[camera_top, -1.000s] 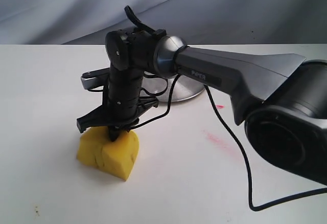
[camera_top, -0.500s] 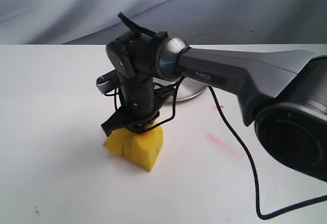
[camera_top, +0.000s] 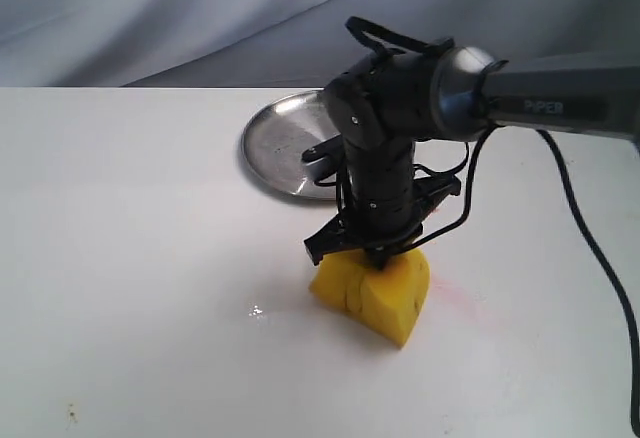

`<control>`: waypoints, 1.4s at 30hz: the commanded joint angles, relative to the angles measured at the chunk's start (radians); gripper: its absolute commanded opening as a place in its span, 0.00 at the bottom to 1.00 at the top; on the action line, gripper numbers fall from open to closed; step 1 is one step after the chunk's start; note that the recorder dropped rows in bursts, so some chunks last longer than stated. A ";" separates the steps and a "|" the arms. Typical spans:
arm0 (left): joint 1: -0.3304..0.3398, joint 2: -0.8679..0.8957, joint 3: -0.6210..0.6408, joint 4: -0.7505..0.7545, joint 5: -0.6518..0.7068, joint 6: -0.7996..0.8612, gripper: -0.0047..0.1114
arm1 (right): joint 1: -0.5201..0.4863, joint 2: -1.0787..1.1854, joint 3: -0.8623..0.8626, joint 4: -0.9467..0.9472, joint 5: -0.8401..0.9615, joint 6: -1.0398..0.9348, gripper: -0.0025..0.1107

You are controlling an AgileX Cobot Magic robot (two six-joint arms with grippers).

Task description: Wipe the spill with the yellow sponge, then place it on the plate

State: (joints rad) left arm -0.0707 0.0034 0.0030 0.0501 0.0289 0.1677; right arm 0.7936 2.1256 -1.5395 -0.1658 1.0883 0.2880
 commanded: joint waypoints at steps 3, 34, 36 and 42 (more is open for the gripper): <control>0.001 -0.003 -0.003 -0.008 -0.009 -0.008 0.04 | 0.061 0.063 -0.070 0.086 -0.046 -0.011 0.02; 0.001 -0.003 -0.003 -0.008 -0.009 -0.008 0.04 | 0.069 0.048 -0.008 -0.143 0.089 -0.070 0.02; 0.001 -0.003 -0.003 -0.008 -0.009 -0.008 0.04 | 0.017 0.010 0.061 -0.145 0.061 -0.059 0.02; 0.001 -0.003 -0.003 -0.008 -0.009 -0.008 0.04 | -0.085 -0.032 0.147 -0.107 0.003 -0.022 0.02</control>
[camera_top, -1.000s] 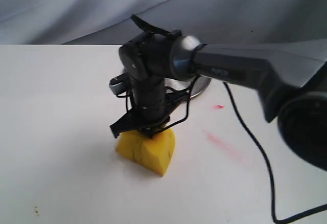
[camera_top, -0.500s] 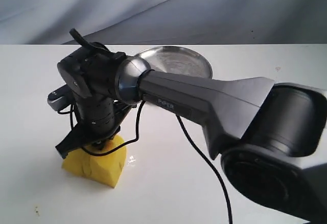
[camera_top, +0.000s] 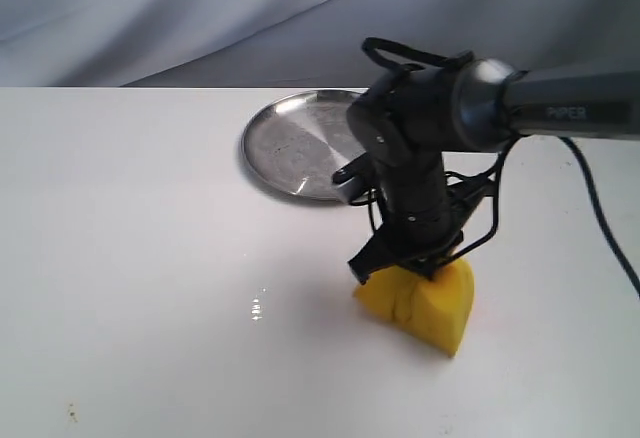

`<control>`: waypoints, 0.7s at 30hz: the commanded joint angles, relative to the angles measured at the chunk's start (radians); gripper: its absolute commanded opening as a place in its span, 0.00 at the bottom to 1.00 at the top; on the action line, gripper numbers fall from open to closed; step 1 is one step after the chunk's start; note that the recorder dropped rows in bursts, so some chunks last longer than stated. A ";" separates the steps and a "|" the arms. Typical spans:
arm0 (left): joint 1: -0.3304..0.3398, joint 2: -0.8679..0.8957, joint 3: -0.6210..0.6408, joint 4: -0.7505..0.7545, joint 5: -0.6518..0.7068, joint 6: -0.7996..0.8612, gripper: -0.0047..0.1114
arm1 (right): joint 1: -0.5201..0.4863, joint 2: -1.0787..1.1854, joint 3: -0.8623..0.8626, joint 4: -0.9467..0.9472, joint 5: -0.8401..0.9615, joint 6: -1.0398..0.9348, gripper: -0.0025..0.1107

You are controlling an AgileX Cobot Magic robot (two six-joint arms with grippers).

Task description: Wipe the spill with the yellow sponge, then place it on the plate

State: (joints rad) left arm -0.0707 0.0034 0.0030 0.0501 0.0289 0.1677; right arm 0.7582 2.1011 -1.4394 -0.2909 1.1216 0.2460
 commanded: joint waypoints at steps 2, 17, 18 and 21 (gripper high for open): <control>0.001 -0.003 -0.003 -0.008 -0.009 -0.008 0.04 | -0.052 -0.007 0.042 0.090 -0.098 0.020 0.02; 0.001 -0.003 -0.003 -0.008 -0.009 -0.008 0.04 | 0.212 0.323 -0.607 0.284 0.093 -0.027 0.02; 0.001 -0.003 -0.003 -0.008 -0.009 -0.008 0.04 | 0.231 0.343 -0.659 0.291 0.099 -0.034 0.02; 0.001 -0.003 -0.003 -0.008 -0.009 -0.008 0.04 | 0.276 0.398 -0.776 0.291 0.099 -0.058 0.02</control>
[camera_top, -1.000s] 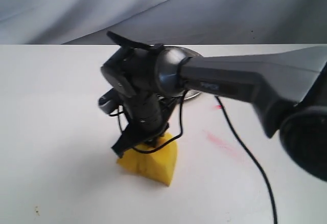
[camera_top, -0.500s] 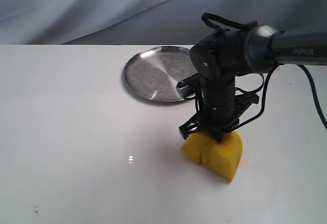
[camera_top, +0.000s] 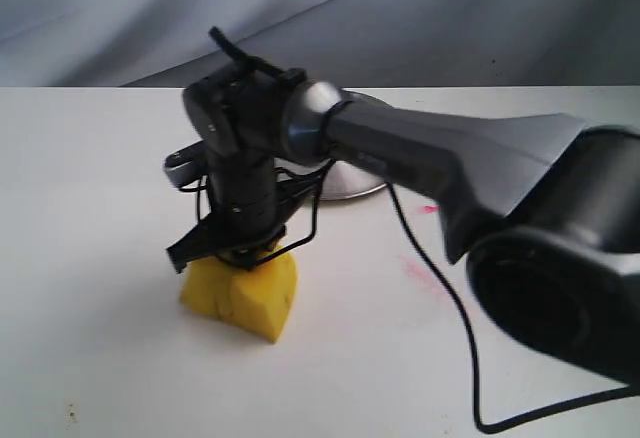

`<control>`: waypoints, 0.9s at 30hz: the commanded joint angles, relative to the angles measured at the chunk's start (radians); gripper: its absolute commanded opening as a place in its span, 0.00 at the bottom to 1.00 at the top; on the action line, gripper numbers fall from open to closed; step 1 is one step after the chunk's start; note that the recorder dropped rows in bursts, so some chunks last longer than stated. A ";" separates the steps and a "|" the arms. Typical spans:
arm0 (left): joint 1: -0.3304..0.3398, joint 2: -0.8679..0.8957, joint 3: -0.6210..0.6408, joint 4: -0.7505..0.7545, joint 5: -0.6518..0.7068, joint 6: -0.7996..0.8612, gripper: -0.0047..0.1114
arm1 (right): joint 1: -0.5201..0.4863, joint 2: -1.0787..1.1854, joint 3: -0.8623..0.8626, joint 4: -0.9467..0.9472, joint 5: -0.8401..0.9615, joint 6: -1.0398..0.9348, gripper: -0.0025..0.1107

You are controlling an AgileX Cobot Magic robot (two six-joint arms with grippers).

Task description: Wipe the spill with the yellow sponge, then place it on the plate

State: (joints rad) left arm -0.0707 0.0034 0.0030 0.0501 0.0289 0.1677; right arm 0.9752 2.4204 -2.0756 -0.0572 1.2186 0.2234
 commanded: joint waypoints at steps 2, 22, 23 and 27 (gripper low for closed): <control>0.001 -0.003 -0.003 -0.008 -0.009 -0.008 0.04 | 0.085 0.081 -0.166 0.067 0.002 -0.041 0.02; 0.001 -0.003 -0.003 -0.008 -0.009 -0.008 0.04 | 0.029 -0.204 0.512 -0.219 -0.030 -0.045 0.02; 0.001 -0.003 -0.003 -0.008 -0.009 -0.008 0.04 | 0.007 -0.237 0.551 -0.219 -0.055 -0.035 0.02; 0.001 -0.003 -0.003 -0.008 -0.009 -0.008 0.04 | -0.109 -0.342 0.704 -0.219 -0.120 -0.012 0.02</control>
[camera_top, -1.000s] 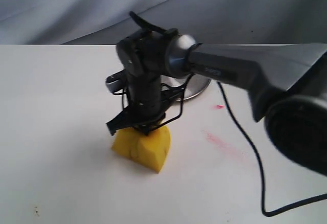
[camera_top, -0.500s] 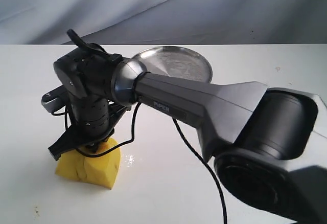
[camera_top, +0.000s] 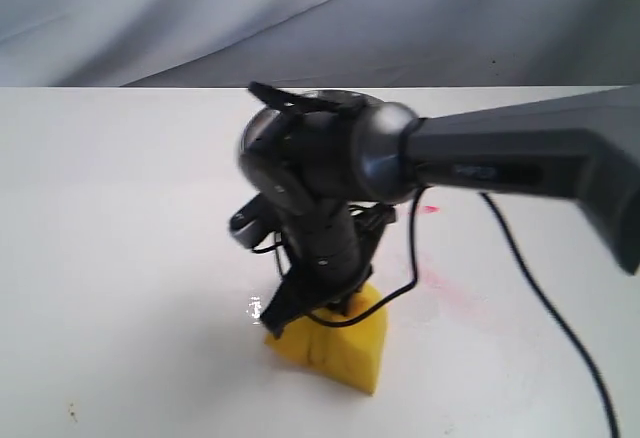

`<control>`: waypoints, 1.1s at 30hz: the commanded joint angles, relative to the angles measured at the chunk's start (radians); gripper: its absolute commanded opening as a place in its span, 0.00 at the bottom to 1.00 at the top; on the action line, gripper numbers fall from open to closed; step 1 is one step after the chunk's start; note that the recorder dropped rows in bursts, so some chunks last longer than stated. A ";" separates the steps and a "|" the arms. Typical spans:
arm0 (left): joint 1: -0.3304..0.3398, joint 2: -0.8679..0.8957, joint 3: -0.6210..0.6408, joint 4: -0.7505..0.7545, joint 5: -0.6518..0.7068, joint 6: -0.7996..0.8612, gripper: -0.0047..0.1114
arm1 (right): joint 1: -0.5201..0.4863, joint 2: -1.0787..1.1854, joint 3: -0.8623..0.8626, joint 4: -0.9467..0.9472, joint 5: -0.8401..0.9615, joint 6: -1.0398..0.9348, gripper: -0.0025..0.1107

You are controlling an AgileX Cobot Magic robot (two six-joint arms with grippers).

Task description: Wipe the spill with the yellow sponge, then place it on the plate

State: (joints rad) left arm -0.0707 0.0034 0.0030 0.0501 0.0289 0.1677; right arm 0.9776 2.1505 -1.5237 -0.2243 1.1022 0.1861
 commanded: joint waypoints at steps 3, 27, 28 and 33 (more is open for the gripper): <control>0.001 -0.003 -0.003 -0.008 -0.009 -0.008 0.04 | -0.205 -0.124 0.230 -0.049 -0.030 0.032 0.02; 0.001 -0.003 -0.003 -0.008 -0.009 -0.008 0.04 | -0.089 0.122 -0.352 0.466 -0.157 -0.111 0.02; 0.001 -0.003 -0.003 -0.008 -0.009 -0.008 0.04 | -0.091 0.122 -0.371 0.471 -0.181 -0.111 0.02; 0.001 -0.003 -0.003 -0.008 -0.009 -0.008 0.04 | -0.128 0.122 -0.444 0.425 -0.225 -0.097 0.02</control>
State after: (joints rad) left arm -0.0707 0.0034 0.0030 0.0501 0.0289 0.1677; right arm 0.8778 2.2800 -1.9368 0.2304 0.9054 0.0807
